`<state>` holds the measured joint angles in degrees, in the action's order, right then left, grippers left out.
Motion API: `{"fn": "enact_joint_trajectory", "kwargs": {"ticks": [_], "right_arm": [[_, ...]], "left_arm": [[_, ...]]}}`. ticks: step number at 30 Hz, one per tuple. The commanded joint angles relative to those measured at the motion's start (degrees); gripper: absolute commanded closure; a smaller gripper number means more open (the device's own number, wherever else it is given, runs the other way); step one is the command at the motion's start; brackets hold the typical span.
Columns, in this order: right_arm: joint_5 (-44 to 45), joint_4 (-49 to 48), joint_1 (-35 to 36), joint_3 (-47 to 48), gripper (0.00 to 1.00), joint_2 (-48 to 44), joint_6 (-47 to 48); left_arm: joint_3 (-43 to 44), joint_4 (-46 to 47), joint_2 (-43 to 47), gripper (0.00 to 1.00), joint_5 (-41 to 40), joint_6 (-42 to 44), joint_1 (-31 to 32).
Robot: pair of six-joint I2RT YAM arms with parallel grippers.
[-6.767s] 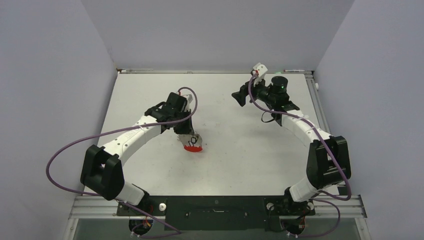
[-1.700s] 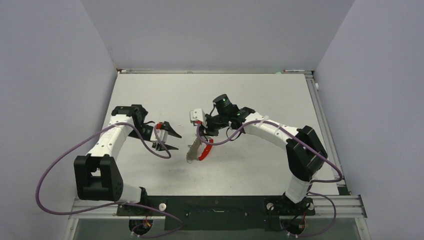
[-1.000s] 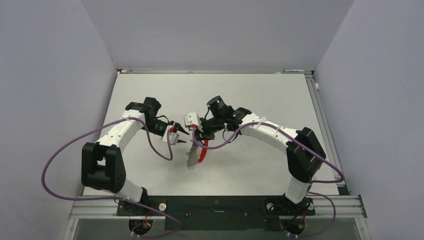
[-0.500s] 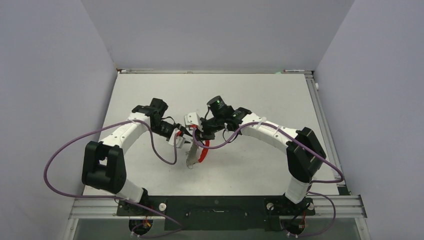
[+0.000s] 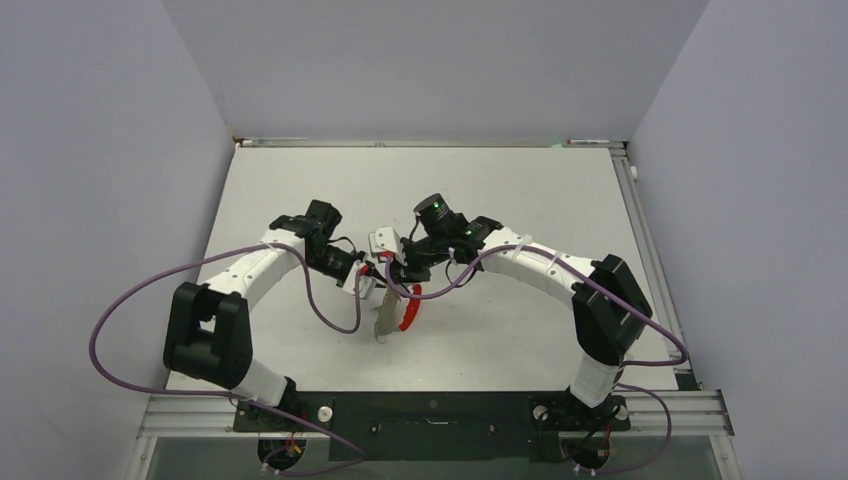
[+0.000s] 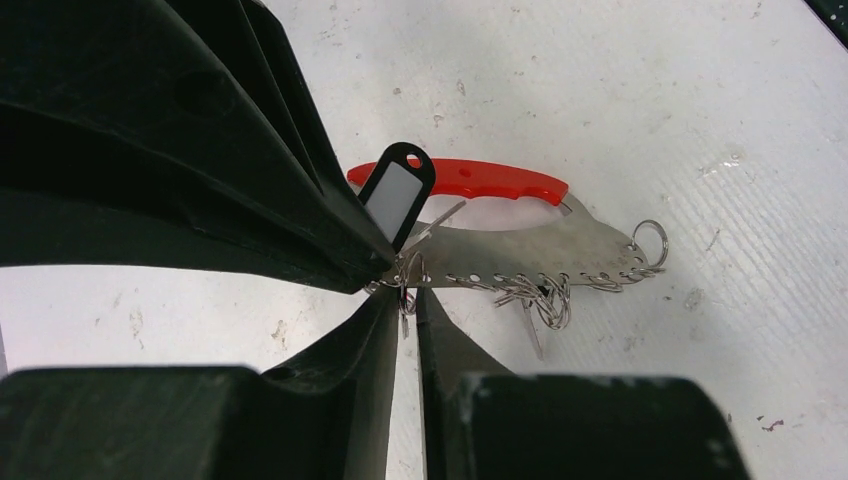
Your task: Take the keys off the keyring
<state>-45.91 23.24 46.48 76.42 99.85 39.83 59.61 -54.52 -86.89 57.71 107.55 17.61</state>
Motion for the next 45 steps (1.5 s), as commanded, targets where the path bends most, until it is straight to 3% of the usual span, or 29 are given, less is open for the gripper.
{"fn": "enact_joint_trajectory", "kwargs": {"ticks": [1,4,14,27,30,38,45], "right_arm": [[-2.3,-2.5,-0.7,-0.5,0.95,-3.9,0.4],[-2.5,-2.8,-1.2,-1.2,0.95,-4.3,0.2],[1.2,-6.0,-2.3,-8.4,0.95,-6.0,1.3],[5.0,-14.7,-2.4,-14.8,0.95,-5.4,-1.7],[4.8,-15.3,-3.6,-14.9,0.95,-5.7,-2.8],[2.7,-14.3,-12.9,-15.4,0.95,-7.7,-6.8],[2.5,-7.2,-29.7,-17.0,0.95,-8.9,-3.7]], "left_arm": [[-0.7,3.1,1.8,0.93,0.4,-3.2,0.5],[-2.1,4.7,2.8,1.00,0.0,-4.1,0.6],[-9.8,22.9,8.7,1.00,0.3,-21.4,0.6],[-12.0,26.6,9.8,1.00,1.4,-26.1,0.5],[-12.5,30.3,9.5,1.00,0.1,-32.0,0.3],[-9.5,36.2,6.0,1.00,-4.9,-46.1,-1.9],[-4.7,35.7,0.6,1.00,-12.3,-52.0,-2.3]]}}
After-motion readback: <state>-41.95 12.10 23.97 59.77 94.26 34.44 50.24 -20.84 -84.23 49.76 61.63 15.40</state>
